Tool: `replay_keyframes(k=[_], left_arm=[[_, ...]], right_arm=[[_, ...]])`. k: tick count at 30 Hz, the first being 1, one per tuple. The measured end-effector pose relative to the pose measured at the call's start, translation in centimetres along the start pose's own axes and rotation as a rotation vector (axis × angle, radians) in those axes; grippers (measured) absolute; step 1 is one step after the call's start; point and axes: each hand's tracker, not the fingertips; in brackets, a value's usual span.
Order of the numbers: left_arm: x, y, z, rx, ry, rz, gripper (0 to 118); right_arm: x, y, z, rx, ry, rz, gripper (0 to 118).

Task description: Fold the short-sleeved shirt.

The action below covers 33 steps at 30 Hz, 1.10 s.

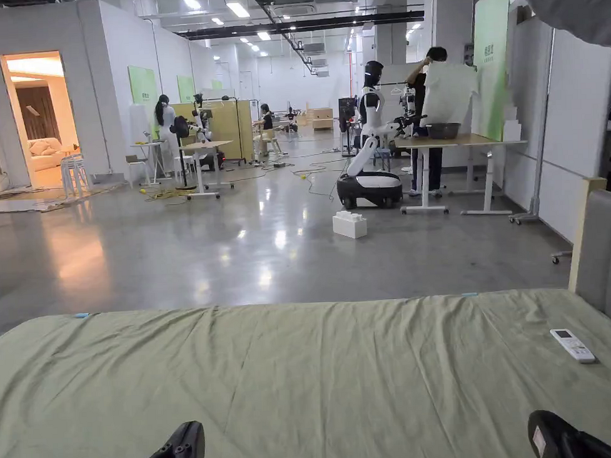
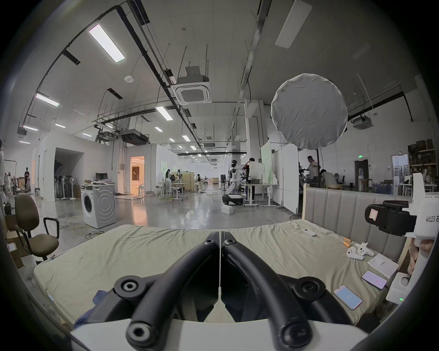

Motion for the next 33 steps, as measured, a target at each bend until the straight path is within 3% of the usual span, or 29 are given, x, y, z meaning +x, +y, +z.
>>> replay_keyframes(k=[27,33], left_arm=[[0.0,-1.0,-0.5,-0.026,-0.008,0.02,0],[-0.4,-1.2,-0.5,-0.047,-0.064,0.009,0]], right_arm=[[0.6,-0.6,0.1,-0.016,-0.033,0.004,0],[0.8,-0.7,0.1,-0.023,-0.029,0.038,0]])
